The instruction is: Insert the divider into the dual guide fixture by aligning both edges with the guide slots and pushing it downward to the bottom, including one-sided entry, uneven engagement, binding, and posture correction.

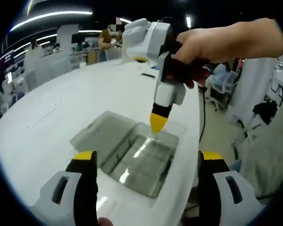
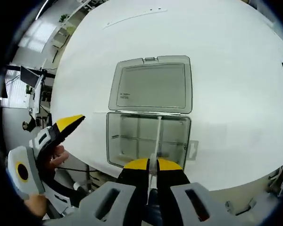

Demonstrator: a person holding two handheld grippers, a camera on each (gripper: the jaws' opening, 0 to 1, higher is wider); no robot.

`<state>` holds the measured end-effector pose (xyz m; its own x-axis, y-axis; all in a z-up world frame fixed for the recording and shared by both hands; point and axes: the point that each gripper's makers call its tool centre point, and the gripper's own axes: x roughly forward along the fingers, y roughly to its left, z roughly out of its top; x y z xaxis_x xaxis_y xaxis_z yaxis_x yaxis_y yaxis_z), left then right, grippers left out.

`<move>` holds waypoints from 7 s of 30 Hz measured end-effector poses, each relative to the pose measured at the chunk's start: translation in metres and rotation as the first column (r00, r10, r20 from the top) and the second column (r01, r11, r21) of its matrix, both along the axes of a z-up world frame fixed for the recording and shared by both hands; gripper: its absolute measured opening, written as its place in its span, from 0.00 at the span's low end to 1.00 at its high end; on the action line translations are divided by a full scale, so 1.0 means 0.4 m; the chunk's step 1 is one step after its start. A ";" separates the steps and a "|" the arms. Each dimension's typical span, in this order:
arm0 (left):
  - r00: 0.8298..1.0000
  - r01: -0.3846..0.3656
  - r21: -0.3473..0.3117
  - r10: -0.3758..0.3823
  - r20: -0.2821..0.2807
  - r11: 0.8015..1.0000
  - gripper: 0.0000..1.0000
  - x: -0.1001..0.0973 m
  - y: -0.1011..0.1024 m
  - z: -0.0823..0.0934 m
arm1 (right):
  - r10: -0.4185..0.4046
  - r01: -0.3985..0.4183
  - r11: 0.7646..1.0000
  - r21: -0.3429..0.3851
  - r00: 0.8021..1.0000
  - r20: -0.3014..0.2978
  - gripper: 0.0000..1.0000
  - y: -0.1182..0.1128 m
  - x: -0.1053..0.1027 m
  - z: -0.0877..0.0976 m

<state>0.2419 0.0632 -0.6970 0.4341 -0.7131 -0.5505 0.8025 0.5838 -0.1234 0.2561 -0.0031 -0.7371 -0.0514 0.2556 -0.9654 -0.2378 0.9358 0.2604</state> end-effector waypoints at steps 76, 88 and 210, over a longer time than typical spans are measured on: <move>0.998 -0.014 0.000 0.014 -0.054 1.000 0.98 -0.025 0.004 -0.039 | 0.038 -0.041 0.997 -0.068 0.998 -0.042 0.00 -0.002 0.006 -0.097; 0.998 -0.018 0.002 0.018 -0.057 1.000 0.97 -0.022 0.008 -0.041 | 0.031 -0.034 0.997 -0.063 0.998 -0.049 0.00 -0.001 0.013 -0.107; 0.997 -0.014 0.009 0.015 -0.073 1.000 0.95 -0.003 0.015 -0.050 | 0.060 -0.069 0.991 -0.111 0.995 -0.083 0.00 0.011 -0.001 -0.129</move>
<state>0.2409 0.0691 -0.7170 0.4029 -0.7026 -0.5866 0.7832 0.5963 -0.1763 0.2558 0.0014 -0.7885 -0.1418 0.1382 -0.9802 -0.2815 0.9437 0.1738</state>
